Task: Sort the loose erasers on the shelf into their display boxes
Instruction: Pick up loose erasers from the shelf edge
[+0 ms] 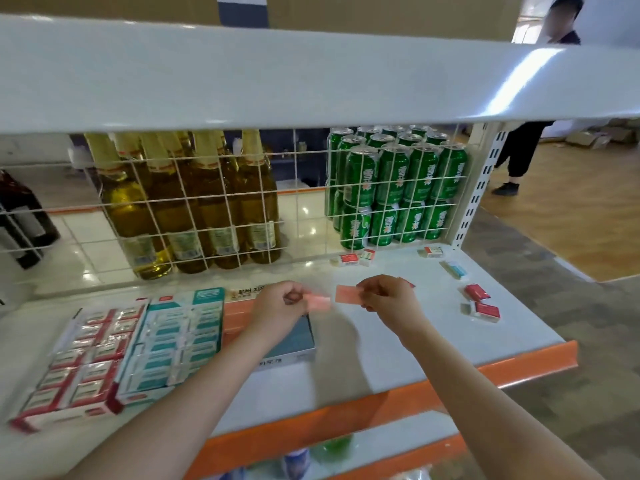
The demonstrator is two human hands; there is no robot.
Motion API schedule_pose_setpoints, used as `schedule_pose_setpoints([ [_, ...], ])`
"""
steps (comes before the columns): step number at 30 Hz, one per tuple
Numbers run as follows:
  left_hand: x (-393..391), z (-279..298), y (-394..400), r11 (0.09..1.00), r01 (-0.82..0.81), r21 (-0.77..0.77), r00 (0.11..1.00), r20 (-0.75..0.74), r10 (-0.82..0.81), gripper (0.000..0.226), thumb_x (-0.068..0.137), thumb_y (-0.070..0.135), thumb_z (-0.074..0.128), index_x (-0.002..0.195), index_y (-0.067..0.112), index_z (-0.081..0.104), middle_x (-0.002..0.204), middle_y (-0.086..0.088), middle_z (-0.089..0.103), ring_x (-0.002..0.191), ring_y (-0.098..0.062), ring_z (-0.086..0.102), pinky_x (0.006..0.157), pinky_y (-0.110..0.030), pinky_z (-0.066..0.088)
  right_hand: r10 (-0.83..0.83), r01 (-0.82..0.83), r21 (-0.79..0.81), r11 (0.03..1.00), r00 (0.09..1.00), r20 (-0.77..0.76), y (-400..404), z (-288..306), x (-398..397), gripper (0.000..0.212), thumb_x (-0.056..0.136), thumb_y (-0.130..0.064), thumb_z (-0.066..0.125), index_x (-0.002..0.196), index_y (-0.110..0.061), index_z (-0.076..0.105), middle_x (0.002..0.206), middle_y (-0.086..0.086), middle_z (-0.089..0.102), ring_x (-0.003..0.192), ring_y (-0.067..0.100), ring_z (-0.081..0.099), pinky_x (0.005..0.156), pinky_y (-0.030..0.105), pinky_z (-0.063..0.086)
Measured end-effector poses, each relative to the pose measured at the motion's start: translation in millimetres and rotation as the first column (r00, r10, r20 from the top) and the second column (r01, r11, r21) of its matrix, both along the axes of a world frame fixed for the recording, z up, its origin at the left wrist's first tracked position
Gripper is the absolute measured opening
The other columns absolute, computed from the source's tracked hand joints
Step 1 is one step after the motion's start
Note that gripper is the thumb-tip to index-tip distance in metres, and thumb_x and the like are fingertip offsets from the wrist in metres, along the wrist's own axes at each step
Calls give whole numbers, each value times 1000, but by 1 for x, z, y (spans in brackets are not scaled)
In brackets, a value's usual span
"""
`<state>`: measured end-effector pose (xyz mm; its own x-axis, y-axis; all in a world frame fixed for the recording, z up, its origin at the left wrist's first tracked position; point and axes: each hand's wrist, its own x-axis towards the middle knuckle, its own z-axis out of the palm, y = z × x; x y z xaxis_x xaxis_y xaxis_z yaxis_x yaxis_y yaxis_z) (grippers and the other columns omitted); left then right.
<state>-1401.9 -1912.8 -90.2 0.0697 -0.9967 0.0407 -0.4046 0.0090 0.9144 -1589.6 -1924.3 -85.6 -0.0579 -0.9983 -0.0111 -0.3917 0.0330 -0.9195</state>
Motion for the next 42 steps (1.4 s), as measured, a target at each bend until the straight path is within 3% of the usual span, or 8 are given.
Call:
schedule_pose_setpoints([
  [9, 80, -6, 37, 992, -120, -36, 965, 233, 125, 19, 85, 8, 62, 89, 27, 63, 88, 9, 59, 84, -7, 54, 61, -10, 37, 94, -94, 2, 996, 994, -56, 17, -4, 76, 21, 80, 2, 54, 87, -15, 64, 74, 7, 61, 69, 19, 56, 74, 35, 50],
  [14, 98, -10, 50, 991, -125, -53, 952, 274, 135, 17, 86, 9, 62, 99, 19, 65, 91, 9, 58, 84, -5, 54, 66, -9, 39, 101, -101, 9, 995, 993, -63, 25, -5, 97, 20, 82, -1, 54, 93, -11, 67, 69, -3, 55, 68, 16, 53, 70, 30, 45],
  [18, 103, -12, 53, 993, -112, -45, 943, 312, 120, 18, 87, 10, 62, 103, 16, 65, 96, 7, 60, 91, -8, 57, 76, -17, 45, 95, -95, 9, 995, 994, -50, 30, -5, 105, 18, 82, -1, 55, 92, -11, 67, 71, 0, 56, 70, 18, 53, 70, 31, 45],
  [24, 98, -11, 51, 988, -141, -69, 905, 395, 157, 11, 86, 17, 65, 97, 17, 65, 92, 7, 61, 83, -6, 56, 69, -15, 43, 84, -84, 18, 996, 995, -51, 36, -8, 105, 16, 82, -1, 56, 88, -13, 65, 70, 2, 55, 71, 20, 53, 69, 31, 44],
  [31, 99, -15, 51, 997, -55, -51, 845, 530, 74, 15, 86, 13, 63, 98, 16, 71, 98, 6, 60, 88, -9, 56, 82, -23, 46, 100, -97, 35, 995, 993, -67, 38, -7, 101, 17, 82, 0, 58, 93, -8, 68, 72, 2, 57, 70, 19, 54, 71, 31, 46],
  [35, 103, -12, 45, 1000, -7, -3, 866, 501, 7, 12, 88, 20, 61, 93, 17, 72, 95, 6, 68, 85, -8, 61, 79, -24, 49, 144, -142, 44, 989, 989, -43, 41, -5, 104, 15, 82, 4, 58, 90, -6, 66, 67, 2, 54, 62, 16, 53, 71, 35, 49],
  [38, 108, -11, 43, 1000, 13, 10, 902, 431, -16, 14, 91, 19, 58, 99, 17, 69, 101, 5, 66, 91, -8, 58, 78, -20, 45, 199, -196, 56, 979, 979, -54, 43, -5, 110, 20, 82, 3, 60, 78, -17, 60, 71, 4, 56, 63, 16, 54, 74, 39, 52],
  [42, 115, -13, 47, 1000, 8, -22, 908, 420, 2, 20, 92, 15, 55, 109, 18, 65, 110, 5, 63, 92, -4, 52, 77, -15, 40, 264, -257, 66, 964, 953, -146, 45, -8, 126, 12, 82, -3, 64, 85, -15, 60, 80, 4, 60, 71, 17, 58, 74, 31, 53],
])
